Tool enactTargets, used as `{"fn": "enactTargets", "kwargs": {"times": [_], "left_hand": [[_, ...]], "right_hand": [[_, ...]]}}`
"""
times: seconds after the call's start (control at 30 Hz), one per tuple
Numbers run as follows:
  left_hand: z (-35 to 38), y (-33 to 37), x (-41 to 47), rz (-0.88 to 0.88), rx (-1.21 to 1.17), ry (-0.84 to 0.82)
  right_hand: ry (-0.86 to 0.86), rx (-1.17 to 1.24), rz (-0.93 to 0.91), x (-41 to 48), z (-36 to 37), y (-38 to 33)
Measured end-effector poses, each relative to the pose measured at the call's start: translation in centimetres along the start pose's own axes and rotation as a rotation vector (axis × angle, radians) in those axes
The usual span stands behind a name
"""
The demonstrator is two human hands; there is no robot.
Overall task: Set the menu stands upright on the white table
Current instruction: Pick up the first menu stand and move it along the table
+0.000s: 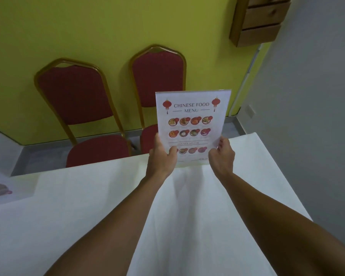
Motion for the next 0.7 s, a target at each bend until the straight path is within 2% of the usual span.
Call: {"fn": "enactTargets", "kwargs": {"times": [0.13, 0.3, 0.5, 0.7], "left_hand": [[4.5, 2.4, 0.4, 0.044, -0.032, -0.079], [8.9, 5.0, 0.3, 0.071, -0.092, -0.147], [12.8, 6.2, 0.3, 0.113, -0.150, -0.214], [14.8, 5.2, 0.7, 0.120, -0.102, -0.241]], "right_hand": [[0.091, 0.016, 0.008, 2.2, -4.9, -0.1], [0.110, 0.062, 0.009, 5.6, -9.5, 0.3], [0.109, 0.116, 0.015, 8.6, -12.5, 0.9], [0.100, 0.142, 0.009, 10.0, -13.5, 2.3]]}}
Point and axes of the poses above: each hand's wrist, its own x-axis towards the middle knuckle, its own z-axis out of the palm, y = z × x, the point moved 6 cm from there along x, towards the middle knuckle, and after that the axes turned 13 degrees about z, right-handed, at the moved point
